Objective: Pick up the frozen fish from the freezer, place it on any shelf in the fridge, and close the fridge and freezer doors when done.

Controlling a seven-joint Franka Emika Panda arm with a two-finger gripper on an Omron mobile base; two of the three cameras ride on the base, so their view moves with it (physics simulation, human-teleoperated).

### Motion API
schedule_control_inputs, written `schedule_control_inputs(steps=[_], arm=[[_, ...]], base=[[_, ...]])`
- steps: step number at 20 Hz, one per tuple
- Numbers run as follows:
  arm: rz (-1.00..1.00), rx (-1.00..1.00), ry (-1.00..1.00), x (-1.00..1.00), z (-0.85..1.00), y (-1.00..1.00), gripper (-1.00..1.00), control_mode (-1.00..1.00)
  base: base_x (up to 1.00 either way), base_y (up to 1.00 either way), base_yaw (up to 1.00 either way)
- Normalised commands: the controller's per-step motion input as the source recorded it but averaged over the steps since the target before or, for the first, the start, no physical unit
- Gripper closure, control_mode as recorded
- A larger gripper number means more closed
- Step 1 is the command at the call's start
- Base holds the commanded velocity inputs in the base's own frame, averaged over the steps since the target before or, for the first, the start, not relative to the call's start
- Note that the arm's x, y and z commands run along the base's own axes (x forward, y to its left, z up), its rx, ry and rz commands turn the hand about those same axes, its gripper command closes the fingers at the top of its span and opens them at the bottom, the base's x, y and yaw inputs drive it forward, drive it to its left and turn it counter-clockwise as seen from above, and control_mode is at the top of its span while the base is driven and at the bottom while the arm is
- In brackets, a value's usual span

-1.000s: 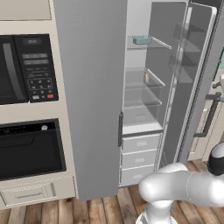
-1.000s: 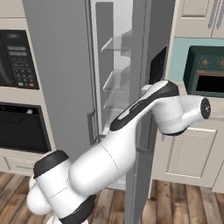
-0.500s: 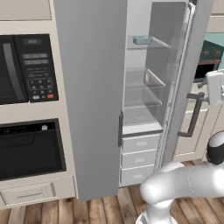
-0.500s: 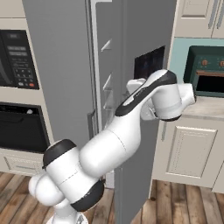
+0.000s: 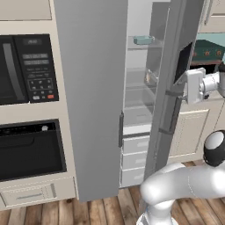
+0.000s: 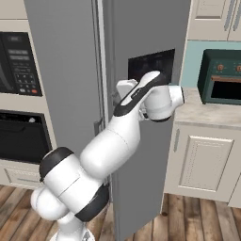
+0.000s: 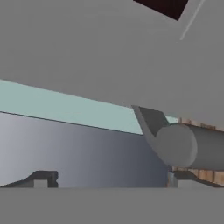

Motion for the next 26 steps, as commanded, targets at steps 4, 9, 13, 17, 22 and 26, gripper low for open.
schedule_control_inputs(steps=[4, 9, 13, 17, 22, 26], arm=[[-0.02, 0.08, -0.1, 0.6, 0.17, 0.84, -1.0, -1.0], [-0.06, 0.15, -0.04, 0.47, 0.42, 0.44, -1.0, -1.0], [-0.09, 0.2, 0.0, 0.47, 0.58, 0.06, -1.0, -1.0], [-0.12, 0.23, 0.0, 0.42, 0.5, 0.0, -1.0, -1.0], [-0.18, 0.18, 0.0, 0.44, 0.34, 0.0, -1.0, -1.0], [-0.27, 0.01, 0.01, 0.7, 0.07, 0.0, -1.0, -1.0]], base=[[0.0, 0.0, 0.0], [0.0, 0.0, 0.0], [0.0, 0.0, 0.0], [0.0, 0.0, 0.0], [0.0, 0.0, 0.0], [0.0, 0.0, 0.0]])
